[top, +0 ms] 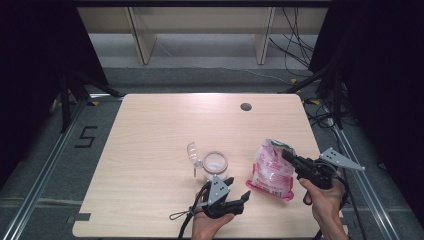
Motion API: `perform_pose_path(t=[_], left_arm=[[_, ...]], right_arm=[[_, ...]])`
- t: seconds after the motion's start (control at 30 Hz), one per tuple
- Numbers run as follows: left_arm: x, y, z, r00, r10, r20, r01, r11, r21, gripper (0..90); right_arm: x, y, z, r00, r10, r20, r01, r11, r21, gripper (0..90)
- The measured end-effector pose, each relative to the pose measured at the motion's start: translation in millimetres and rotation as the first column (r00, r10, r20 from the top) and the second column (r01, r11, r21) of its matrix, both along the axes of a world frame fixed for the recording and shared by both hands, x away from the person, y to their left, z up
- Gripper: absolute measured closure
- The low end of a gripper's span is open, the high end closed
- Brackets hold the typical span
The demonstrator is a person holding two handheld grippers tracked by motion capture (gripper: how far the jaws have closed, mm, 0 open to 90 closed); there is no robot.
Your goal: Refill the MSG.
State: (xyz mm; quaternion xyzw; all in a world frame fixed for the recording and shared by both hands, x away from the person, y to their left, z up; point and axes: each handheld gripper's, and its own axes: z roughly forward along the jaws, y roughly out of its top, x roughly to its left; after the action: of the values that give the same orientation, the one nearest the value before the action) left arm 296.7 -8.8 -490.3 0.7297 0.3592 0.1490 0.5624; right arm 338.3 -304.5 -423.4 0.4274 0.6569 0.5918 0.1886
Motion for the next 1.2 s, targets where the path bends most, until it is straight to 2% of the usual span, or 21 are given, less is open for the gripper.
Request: perform_pose_path(t=[0.13, 0.17, 0.23, 0.3, 0.33, 0.37, 0.4, 0.47, 0.5, 0.57, 0.6, 0.73, 0.8, 0.83, 0.87, 0.9, 1.0, 1.07, 1.1, 1.17, 1.2], left_arm=[[0.2, 0.1, 0.1, 1.0000, -0.002, 0.001, 0.002, 1.0000, 0.001, 31.6], [0.1, -0.4, 0.1, 1.0000, -0.003, 0.000, 0.003, 1.0000, -0.003, 31.7], [0.0, -0.2, 0.2, 1.0000, -0.007, 0.001, 0.007, 1.0000, 0.002, 31.7], [0.4, 0.1, 0.3, 1.0000, -0.007, 0.002, 0.007, 1.0000, 0.006, 31.7], [0.9, -0.8, -0.2, 1.0000, -0.005, 0.006, 0.005, 0.9998, -0.017, 31.7], [0.5, 1.4, 1.3, 1.0000, -0.002, 0.003, 0.002, 1.0000, 0.007, 31.8], [0.5, 1.4, 1.3, 1.0000, -0.002, 0.003, 0.002, 1.0000, 0.007, 31.7], [0.7, 2.5, 1.7, 1.0000, 0.001, 0.000, -0.001, 1.0000, 0.005, 31.7], [1.3, 2.9, 1.7, 1.0000, 0.000, 0.009, 0.000, 1.0000, -0.004, 31.7], [1.1, 5.1, 3.1, 0.9999, -0.002, 0.010, 0.002, 1.0000, 0.006, 31.7], [1.3, 6.0, 3.2, 0.9999, 0.001, 0.013, -0.001, 1.0000, 0.001, 31.6], [2.5, 7.9, 4.3, 0.9999, 0.004, 0.015, -0.004, 1.0000, -0.007, 31.6], [2.5, 9.4, 4.8, 0.9999, 0.004, 0.016, -0.004, 0.9999, 0.009, 31.6], [2.8, 9.1, 4.3, 0.9998, 0.003, 0.020, -0.003, 1.0000, -0.002, 31.6], [2.9, 9.2, 4.6, 0.9998, -0.003, 0.018, 0.003, 1.0000, -0.008, 31.5], [2.7, 9.2, 4.8, 0.9998, 0.006, 0.019, -0.006, 1.0000, -0.006, 31.5], [2.5, 9.4, 5.5, 0.9999, 0.006, 0.015, -0.005, 0.9999, -0.010, 31.4], [2.2, 11.0, 6.1, 0.9998, 0.005, 0.018, -0.005, 1.0000, 0.007, 31.4], [2.3, 11.6, 6.1, 0.9998, 0.004, 0.021, -0.004, 1.0000, 0.006, 31.4], [2.0, 12.8, 6.4, 0.9997, 0.000, 0.024, 0.000, 1.0000, 0.009, 31.2], [1.9, 13.3, 6.5, 0.9998, -0.001, 0.022, 0.001, 1.0000, 0.006, 31.2]], right_arm=[[2.8, -5.7, -5.4, 0.9999, -0.012, -0.011, 0.012, 1.000, -0.011, 90.0], [2.1, -5.2, -6.6, 0.9992, -0.026, -0.031, 0.026, 1.000, 0.003, 90.0], [5.8, -9.4, -9.9, 0.9996, -0.016, -0.023, 0.016, 1.000, -0.018, 90.0], [6.7, -12.1, -14.7, 0.9978, -0.048, -0.046, 0.048, 0.999, -0.007, 90.0], [6.7, -12.1, -14.7, 0.9978, -0.048, -0.046, 0.048, 0.999, -0.007, 90.0], [9.4, -14.1, -18.2, 0.9985, -0.046, -0.030, 0.046, 0.999, -0.001, 90.0], [8.7, -16.5, -17.7, 0.9973, -0.055, -0.050, 0.053, 0.998, -0.035, 90.0], [10.1, -16.6, -19.8, 0.9976, -0.058, -0.038, 0.058, 0.998, -0.020, 90.0], [10.3, -16.3, -21.7, 0.9964, -0.067, -0.052, 0.067, 0.998, -0.011, 90.0], [10.9, -17.1, -22.0, 0.9963, -0.070, -0.049, 0.069, 0.997, -0.032, 90.0], [10.5, -17.9, -21.7, 0.9949, -0.068, -0.074, 0.065, 0.997, -0.047, 90.0], [12.9, -20.4, -26.2, 0.9943, -0.083, -0.068, 0.077, 0.994, -0.076, 90.0], [12.2, -20.6, -29.4, 0.9880, -0.099, -0.118, 0.094, 0.994, -0.052, 90.0], [15.0, -23.2, -31.9, 0.9910, -0.093, -0.097, 0.087, 0.994, -0.068, 90.0], [13.9, -23.2, -32.4, 0.9879, -0.102, -0.117, 0.096, 0.994, -0.054, 90.0], [16.9, -25.1, -34.7, 0.9931, -0.091, -0.074, 0.087, 0.995, -0.058, 90.0], [16.8, -26.0, -34.3, 0.9905, -0.098, -0.097, 0.091, 0.994, -0.068, 89.8], [16.7, -26.2, -34.8, 0.9890, -0.109, -0.100, 0.102, 0.992, -0.076, 89.8], [17.5, -25.9, -35.7, 0.9896, -0.111, -0.091, 0.106, 0.992, -0.062, 89.7], [16.4, -26.0, -36.2, 0.9863, -0.117, -0.117, 0.111, 0.992, -0.052, 89.4], [17.6, -28.0, -37.1, 0.9882, -0.114, -0.102, 0.107, 0.992, -0.074, 89.4]])
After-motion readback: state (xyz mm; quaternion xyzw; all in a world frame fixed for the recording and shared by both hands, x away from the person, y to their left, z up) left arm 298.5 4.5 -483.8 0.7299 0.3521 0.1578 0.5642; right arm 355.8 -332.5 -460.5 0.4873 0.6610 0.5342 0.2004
